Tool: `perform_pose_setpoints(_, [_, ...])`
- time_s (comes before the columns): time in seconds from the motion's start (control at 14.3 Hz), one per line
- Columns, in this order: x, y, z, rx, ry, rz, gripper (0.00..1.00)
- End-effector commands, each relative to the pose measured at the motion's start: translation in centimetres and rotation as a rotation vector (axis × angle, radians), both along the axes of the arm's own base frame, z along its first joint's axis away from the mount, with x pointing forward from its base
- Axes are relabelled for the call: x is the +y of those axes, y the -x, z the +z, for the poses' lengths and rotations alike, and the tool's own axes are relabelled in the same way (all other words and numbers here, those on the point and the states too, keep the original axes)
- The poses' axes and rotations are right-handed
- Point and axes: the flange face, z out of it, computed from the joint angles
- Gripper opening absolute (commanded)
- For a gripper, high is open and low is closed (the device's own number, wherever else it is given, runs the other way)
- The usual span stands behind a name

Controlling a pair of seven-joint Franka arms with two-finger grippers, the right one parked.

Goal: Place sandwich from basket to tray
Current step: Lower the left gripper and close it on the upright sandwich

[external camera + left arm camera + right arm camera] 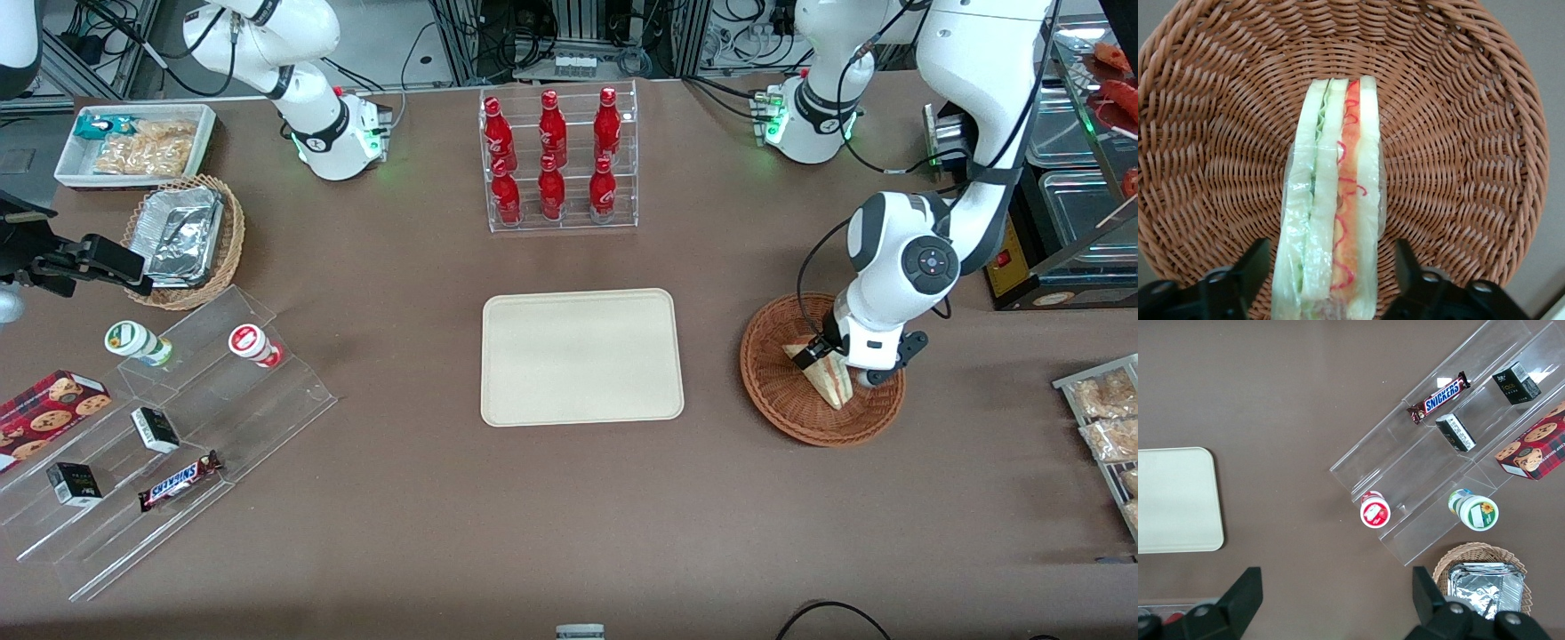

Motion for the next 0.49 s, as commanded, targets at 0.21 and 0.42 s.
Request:
perform_pose_setpoints(0.21, [0.0,-0.1,2.1,0.017,-0.025,-0.016,0.03])
perform_pose_setpoints(0.42, [-1.1,-2.2,6.3,0.042,-0.115,-0.123,0.05])
